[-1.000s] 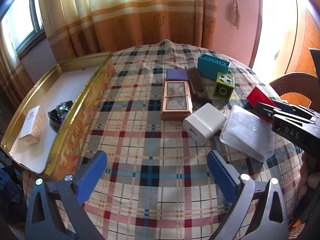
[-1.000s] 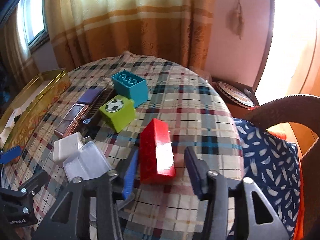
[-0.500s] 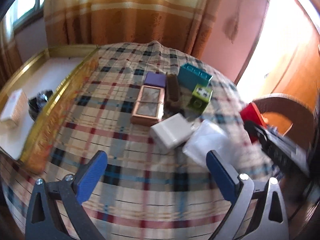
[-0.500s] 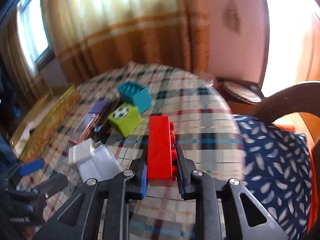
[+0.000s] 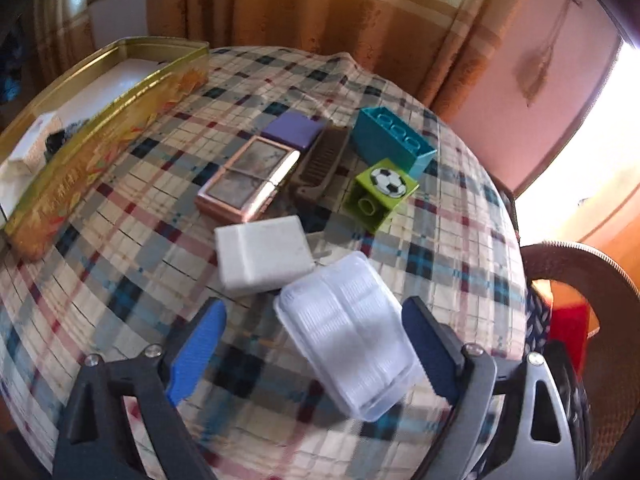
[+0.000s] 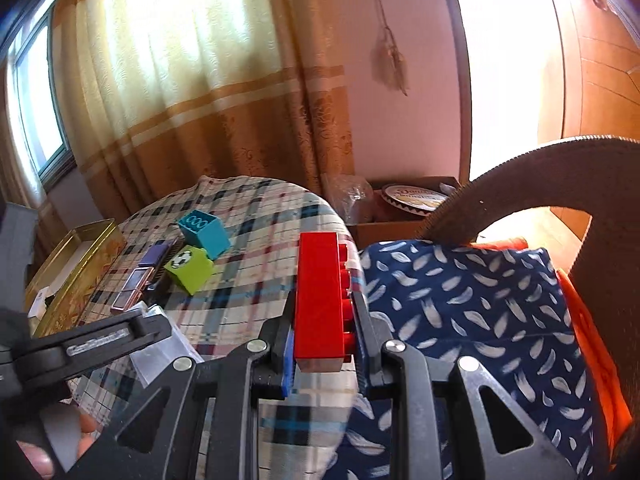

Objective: Organize rigid objects
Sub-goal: 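Grasp the clear plastic box with the left gripper while the right holds the red brick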

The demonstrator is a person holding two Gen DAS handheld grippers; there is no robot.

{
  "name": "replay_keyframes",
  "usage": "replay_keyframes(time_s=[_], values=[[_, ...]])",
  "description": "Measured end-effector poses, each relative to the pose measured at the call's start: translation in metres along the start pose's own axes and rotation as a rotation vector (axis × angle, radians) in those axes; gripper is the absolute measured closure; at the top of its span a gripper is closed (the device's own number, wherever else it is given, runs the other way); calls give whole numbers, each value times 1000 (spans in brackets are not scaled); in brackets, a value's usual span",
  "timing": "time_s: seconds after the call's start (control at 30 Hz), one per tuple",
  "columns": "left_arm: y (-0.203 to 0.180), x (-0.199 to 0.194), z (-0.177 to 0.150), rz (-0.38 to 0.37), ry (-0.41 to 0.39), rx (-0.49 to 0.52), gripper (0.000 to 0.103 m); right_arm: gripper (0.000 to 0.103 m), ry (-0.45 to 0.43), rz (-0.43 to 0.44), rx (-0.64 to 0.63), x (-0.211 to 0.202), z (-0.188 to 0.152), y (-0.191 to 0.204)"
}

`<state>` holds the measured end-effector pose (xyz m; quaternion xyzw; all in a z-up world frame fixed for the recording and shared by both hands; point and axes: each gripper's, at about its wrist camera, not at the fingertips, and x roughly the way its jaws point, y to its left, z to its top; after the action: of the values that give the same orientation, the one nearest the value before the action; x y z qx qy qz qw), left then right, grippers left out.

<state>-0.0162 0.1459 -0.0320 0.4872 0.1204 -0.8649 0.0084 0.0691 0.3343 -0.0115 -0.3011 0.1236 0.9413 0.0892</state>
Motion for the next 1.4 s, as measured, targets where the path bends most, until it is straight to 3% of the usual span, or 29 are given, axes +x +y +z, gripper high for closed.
replay_keyframes(time_s=[0.13, 0.2, 0.37, 0.43, 0.5, 0.57, 0.77, 0.87, 1.0, 1.13, 1.27, 1.4], values=[[-17, 15, -5, 92, 28, 4, 12, 78, 9, 3, 25, 1, -3, -9], [-32, 22, -10, 168, 7, 57, 7, 78, 11, 1, 30, 0, -5, -12], [-39, 23, -18, 141, -56, 110, 10, 78, 14, -6, 47, -4, -7, -20], [-39, 22, -17, 108, -62, 160, 17, 78, 13, -7, 64, -5, -7, -22], [-36, 18, -16, 74, -64, 203, 37, 78, 12, -4, 81, -8, -6, -23], [-32, 15, -15, 51, -61, 226, 49, 78, 8, -6, 83, -11, -6, -19], [-20, 10, -18, -61, -46, 354, 50, 78, -1, -9, 73, -19, -6, -1], [-3, 3, -19, -176, -26, 356, 50, 78, -19, -8, 63, -25, -6, 11], [18, -4, -20, -244, -24, 354, 50, 78, -33, -3, 51, -30, -5, 32], [43, -22, -14, -322, -71, 344, 50, 78, -51, 6, 31, -35, -5, 54], [63, -39, -5, -357, -124, 347, 50, 78, -59, 25, 4, -39, -5, 80], [81, -54, 6, -333, -190, 361, 50, 78, -61, 50, -35, -42, -5, 107]])
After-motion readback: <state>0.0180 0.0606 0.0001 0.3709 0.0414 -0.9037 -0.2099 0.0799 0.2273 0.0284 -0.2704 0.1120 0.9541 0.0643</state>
